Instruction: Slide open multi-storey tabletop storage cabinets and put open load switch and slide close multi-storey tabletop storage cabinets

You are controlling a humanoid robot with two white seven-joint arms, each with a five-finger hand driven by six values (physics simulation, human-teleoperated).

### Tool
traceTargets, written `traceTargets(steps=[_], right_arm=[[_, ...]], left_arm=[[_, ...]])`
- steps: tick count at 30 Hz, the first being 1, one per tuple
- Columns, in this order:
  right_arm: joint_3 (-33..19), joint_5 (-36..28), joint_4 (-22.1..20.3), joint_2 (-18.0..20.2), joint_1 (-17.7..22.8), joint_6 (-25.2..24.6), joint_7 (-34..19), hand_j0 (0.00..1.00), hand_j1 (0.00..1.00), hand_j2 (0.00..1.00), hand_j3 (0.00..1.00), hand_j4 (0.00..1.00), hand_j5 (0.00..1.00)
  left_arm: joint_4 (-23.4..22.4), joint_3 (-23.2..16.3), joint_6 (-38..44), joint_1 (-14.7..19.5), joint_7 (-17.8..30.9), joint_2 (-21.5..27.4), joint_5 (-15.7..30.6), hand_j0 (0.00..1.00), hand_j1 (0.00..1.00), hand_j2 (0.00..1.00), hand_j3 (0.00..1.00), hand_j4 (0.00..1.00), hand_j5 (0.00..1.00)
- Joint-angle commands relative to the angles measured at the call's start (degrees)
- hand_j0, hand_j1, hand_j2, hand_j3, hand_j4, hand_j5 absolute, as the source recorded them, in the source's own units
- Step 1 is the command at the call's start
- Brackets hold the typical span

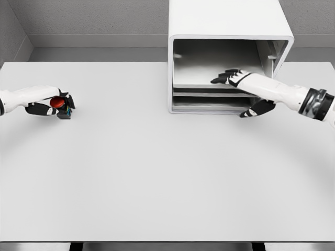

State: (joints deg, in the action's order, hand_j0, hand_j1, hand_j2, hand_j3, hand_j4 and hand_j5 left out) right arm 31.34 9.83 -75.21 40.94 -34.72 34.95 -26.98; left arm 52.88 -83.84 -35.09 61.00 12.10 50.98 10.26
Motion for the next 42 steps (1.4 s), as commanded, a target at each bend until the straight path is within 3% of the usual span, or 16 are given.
traceTargets(steps=[1, 10, 21, 24, 31, 42], right_arm=[[-0.2, 1.6, -2.0, 1.9, 0.2, 0.1, 0.1, 1.0, 1.0, 1.0, 1.0, 1.0, 1.0], [-1.9, -0.2, -9.1, 4.4, 2.7, 0.1, 0.1, 1.0, 1.0, 1.0, 1.0, 1.0, 1.0], [-2.9, -0.9, -9.9, 5.6, 5.4, 0.1, 0.2, 1.0, 1.0, 1.0, 1.0, 1.0, 1.0], [-3.8, -3.4, -11.3, 8.2, 6.8, 0.1, 0.3, 1.0, 1.0, 1.0, 1.0, 1.0, 1.0], [-4.2, -3.8, -14.3, 9.3, 8.3, 0.1, 0.3, 1.0, 1.0, 1.0, 1.0, 1.0, 1.0], [-4.8, -7.5, -15.2, 12.8, 12.0, 0.1, 0.4, 1.0, 1.0, 1.0, 1.0, 1.0, 1.0]], left_arm=[[0.0, 0.4, 0.1, 0.1, 0.1, 0.0, 0.3, 0.45, 0.45, 0.45, 0.45, 0.45, 0.45], [3.7, 0.9, 0.1, 2.7, 1.0, -0.2, 0.3, 0.45, 0.45, 0.45, 0.45, 0.45, 0.45], [8.1, 0.9, 0.1, 4.6, 2.4, -0.3, 0.4, 0.43, 0.43, 0.43, 0.43, 0.43, 0.43], [9.6, 0.9, 0.1, 5.2, 2.7, -0.3, 0.5, 0.43, 0.43, 0.43, 0.43, 0.43, 0.43], [13.9, 0.8, 0.1, 7.4, 3.2, -0.1, 0.5, 0.43, 0.43, 0.43, 0.43, 0.43, 0.43], [19.8, 0.8, 0.1, 9.3, 3.2, -0.1, 0.5, 0.43, 0.43, 0.43, 0.43, 0.43, 0.43]])
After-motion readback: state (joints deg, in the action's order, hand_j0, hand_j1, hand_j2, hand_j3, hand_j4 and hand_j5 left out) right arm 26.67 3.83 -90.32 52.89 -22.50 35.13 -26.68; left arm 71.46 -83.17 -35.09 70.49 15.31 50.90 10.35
